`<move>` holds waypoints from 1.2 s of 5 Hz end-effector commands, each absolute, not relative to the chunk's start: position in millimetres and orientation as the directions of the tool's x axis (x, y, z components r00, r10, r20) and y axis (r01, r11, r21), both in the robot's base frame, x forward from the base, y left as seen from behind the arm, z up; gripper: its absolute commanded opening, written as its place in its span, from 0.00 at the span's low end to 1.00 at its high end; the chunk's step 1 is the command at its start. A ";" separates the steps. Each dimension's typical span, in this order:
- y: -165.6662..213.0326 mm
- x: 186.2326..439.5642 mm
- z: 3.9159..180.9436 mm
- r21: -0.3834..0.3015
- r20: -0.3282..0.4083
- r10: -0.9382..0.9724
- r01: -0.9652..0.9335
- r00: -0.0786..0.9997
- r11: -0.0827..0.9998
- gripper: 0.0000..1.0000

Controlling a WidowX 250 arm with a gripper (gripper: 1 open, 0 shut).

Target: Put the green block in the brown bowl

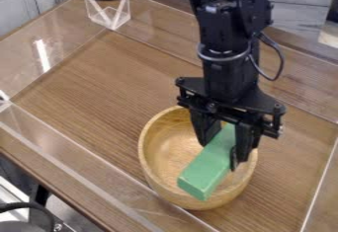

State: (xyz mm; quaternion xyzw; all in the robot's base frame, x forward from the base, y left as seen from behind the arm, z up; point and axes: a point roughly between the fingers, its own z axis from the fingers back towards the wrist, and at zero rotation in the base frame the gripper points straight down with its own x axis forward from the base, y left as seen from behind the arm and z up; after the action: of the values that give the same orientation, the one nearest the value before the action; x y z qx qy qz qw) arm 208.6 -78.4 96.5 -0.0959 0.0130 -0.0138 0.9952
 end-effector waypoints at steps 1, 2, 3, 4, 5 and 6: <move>-78.1 222.5 108.6 -0.210 0.027 -0.022 0.027 0.999 0.977 0.00; -76.0 225.7 108.5 -0.214 0.025 -0.019 0.024 0.999 0.976 0.00; -73.7 229.3 109.0 -0.219 0.024 -0.017 0.022 1.000 0.976 1.00; -70.0 233.9 108.2 -0.222 0.021 -0.010 0.014 1.000 0.975 1.00; -66.3 238.1 106.4 -0.225 0.019 -0.004 0.009 1.000 0.974 1.00; -62.6 242.5 104.4 -0.227 0.017 0.001 0.003 1.000 0.974 1.00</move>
State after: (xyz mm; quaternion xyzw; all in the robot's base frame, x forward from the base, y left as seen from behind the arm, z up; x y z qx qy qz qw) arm 232.7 -62.5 92.8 -0.1112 0.0162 0.0003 0.9937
